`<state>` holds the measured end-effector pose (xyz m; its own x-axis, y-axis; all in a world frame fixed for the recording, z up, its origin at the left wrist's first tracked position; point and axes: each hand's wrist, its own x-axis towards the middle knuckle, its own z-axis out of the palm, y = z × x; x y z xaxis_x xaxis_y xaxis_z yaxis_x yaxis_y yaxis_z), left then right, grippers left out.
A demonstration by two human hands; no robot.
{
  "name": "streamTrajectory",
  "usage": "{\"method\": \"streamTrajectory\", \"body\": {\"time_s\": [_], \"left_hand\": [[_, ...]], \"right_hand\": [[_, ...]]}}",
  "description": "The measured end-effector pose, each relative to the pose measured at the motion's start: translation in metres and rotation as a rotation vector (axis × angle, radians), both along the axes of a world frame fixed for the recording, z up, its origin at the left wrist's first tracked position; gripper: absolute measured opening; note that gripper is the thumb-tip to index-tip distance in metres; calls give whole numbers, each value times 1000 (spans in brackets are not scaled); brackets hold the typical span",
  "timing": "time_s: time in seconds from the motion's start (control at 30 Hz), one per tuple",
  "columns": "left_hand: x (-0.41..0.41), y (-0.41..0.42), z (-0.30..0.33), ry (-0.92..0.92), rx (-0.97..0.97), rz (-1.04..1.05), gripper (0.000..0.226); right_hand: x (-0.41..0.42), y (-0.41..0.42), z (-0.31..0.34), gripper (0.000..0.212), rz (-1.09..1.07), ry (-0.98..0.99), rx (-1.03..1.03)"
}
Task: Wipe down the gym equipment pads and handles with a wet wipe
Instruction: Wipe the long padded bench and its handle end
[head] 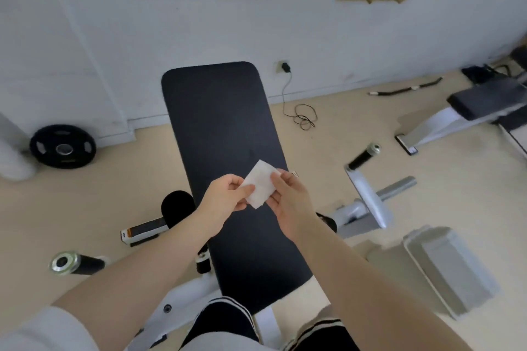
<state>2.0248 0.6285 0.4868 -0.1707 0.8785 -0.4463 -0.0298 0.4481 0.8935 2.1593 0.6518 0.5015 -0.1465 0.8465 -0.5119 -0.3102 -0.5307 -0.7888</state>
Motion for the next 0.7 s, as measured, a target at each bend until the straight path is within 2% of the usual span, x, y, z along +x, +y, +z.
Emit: {"method": "streamTrajectory", "body": {"time_s": [0.07,0.17,0.27,0.33,0.43,0.5,0.57,0.63,0.7], "left_hand": [[-15,15,-4,8,20,79,13],[-37,35,-11,37,64,203,10],[-60,60,-24,86,66,350,20],[-77,78,-40,213,43,415,31],[-97,104,-66,435,13,397,50],[-106,121,-79,553,14,376,61],[-115,138,-88,668,8,319,75],[-129,153,-100,830,-30,175,95],[-143,164,-112,1020,-103,-16,109]], "right_hand": [[-20,23,-7,25,95,9,-45],[-51,56,-15,18,242,32,-82],[-84,96,-26,15,293,-46,-86],[-103,128,-34,18,294,-117,-85],[-123,174,-43,19,328,-265,-28],[-135,203,-50,11,384,-359,82],[-149,229,-59,14,420,-448,235],[-165,253,-66,26,444,-549,429],[-182,275,-66,27,490,-646,686]]}}
